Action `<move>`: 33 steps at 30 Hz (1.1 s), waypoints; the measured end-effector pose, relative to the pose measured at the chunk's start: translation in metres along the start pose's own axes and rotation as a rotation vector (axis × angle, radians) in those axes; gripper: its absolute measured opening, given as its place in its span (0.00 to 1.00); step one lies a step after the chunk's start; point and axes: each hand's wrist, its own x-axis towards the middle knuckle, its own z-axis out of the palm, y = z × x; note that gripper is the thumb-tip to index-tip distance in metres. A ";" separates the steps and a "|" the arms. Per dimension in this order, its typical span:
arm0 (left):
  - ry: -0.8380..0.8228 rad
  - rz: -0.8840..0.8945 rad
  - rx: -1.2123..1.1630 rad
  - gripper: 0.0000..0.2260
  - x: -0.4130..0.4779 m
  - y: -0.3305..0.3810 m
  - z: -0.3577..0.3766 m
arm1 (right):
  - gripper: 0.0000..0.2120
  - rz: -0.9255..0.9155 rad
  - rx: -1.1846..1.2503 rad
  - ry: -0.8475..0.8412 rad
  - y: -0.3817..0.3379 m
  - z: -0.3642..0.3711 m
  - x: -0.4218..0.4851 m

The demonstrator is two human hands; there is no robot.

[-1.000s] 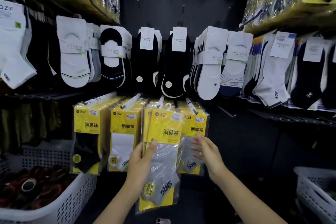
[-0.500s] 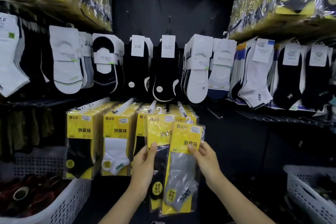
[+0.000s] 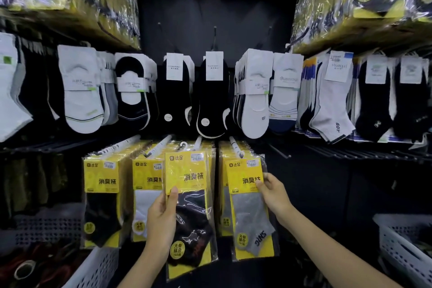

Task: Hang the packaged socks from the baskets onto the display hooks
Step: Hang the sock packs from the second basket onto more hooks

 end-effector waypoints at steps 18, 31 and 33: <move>-0.037 0.002 0.001 0.06 0.000 -0.003 -0.005 | 0.07 0.355 -0.099 0.193 0.043 0.002 0.000; -0.334 -0.043 -0.012 0.06 -0.031 -0.016 0.066 | 0.13 0.191 0.185 -0.056 -0.015 0.017 -0.057; -0.380 -0.109 0.006 0.11 -0.029 -0.017 0.071 | 0.11 0.173 0.186 0.059 -0.011 0.010 -0.054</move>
